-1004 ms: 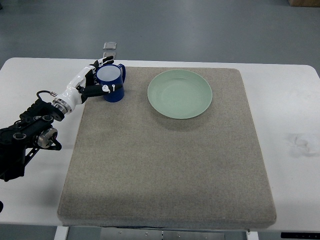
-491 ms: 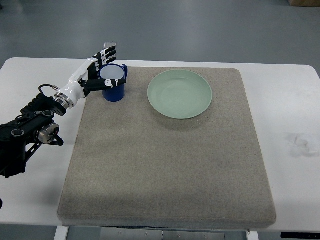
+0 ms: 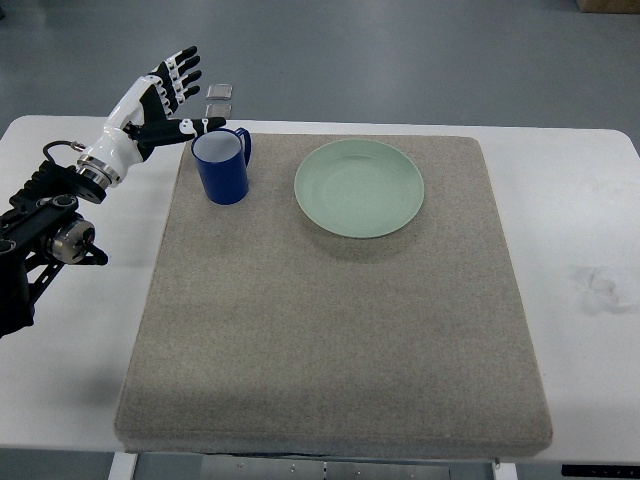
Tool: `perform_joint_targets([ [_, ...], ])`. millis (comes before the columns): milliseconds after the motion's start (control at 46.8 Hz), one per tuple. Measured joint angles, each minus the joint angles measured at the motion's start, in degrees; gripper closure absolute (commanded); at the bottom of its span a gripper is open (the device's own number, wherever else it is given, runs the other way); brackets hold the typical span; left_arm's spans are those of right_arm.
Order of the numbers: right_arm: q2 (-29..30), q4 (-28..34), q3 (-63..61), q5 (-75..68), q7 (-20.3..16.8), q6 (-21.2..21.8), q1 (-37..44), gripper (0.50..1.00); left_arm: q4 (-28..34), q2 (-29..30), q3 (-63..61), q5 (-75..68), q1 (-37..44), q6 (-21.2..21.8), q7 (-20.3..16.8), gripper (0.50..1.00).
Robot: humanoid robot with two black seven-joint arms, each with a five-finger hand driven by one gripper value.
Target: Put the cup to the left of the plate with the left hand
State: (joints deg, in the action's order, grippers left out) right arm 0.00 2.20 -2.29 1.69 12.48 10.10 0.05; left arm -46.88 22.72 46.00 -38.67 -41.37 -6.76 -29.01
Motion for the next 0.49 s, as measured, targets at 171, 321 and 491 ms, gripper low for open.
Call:
perform_joint_targets([
  [171,0.0,0.0,0.0,0.0,0.0,-0.01,-0.02,0.568,-0.01,-0.21,3.45,6.15,-2.28,0.17,0.73,0.506],
  [321,0.0,0.0,0.0,0.0,0.0,0.0,-0.03,0.568,0.7,-0.15,2.86,14.79,-4.99,0.95,1.94,0.506],
  [491,0.0,0.0,0.0,0.0,0.0,0.01,-0.01,0.568,1.31,-0.75,2.83,18.14,-6.01,2.67,4.49,0.508],
])
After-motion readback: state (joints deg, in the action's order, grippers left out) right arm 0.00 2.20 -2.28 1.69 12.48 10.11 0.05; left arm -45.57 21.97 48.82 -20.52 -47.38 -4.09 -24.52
